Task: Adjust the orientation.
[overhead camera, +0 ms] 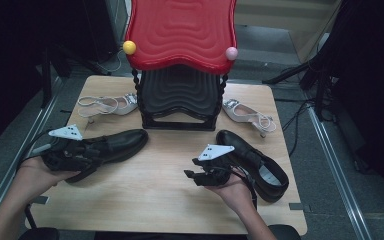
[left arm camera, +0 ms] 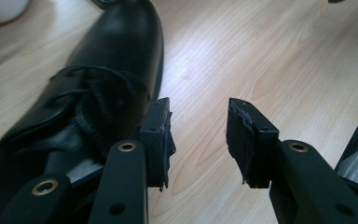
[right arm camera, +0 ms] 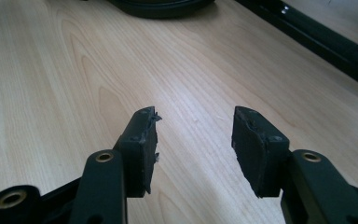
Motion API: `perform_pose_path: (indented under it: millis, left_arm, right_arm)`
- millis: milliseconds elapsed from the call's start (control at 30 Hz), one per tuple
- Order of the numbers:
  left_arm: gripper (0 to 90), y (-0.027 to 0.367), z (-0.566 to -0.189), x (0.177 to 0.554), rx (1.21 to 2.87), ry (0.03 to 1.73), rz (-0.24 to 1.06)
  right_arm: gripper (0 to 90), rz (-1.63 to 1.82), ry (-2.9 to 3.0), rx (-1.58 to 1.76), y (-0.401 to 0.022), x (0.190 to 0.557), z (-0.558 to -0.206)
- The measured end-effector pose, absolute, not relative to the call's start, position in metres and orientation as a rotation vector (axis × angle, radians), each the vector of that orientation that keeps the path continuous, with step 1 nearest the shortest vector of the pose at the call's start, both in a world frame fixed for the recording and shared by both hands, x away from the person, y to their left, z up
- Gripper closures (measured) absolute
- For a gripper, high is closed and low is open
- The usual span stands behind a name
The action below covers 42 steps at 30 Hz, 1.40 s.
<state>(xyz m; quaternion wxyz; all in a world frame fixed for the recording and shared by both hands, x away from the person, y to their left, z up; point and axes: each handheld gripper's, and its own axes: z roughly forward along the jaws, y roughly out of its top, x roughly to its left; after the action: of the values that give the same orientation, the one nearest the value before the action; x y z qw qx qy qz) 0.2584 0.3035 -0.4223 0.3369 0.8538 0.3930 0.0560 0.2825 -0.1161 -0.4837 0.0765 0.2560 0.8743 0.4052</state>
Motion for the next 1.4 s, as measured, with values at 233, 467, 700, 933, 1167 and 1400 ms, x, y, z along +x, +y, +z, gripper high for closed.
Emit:
perform_pose_path:
  millis: [233,467,700,933,1167,1400]
  left_arm:
    - [58.8,0.331,-0.427,0.26,2.232,1.148,0.176]
    - [56.1,0.341,-0.441,0.269,2.275,1.19,0.157]
    - [55.1,0.324,-0.447,0.287,2.324,1.156,0.103]
    - [54.3,0.312,-0.462,0.306,2.358,1.151,0.072]
    - [69.1,0.304,-0.469,0.313,2.366,1.118,0.008]
    - [80.3,0.3,-0.466,0.313,2.338,1.09,-0.013]
  right_arm:
    - [50.6,1.249,2.605,0.813,-0.118,0.284,-0.48]
    - [48.8,1.245,2.598,0.852,-0.12,0.287,-0.48]
    - [48.8,1.234,2.601,0.844,-0.119,0.287,-0.481]
    - [48.9,1.22,2.605,0.837,-0.119,0.286,-0.482]
    - [49.5,1.215,2.609,0.84,-0.117,0.287,-0.483]
    - [51.7,1.232,2.599,0.852,-0.119,0.287,-0.482]
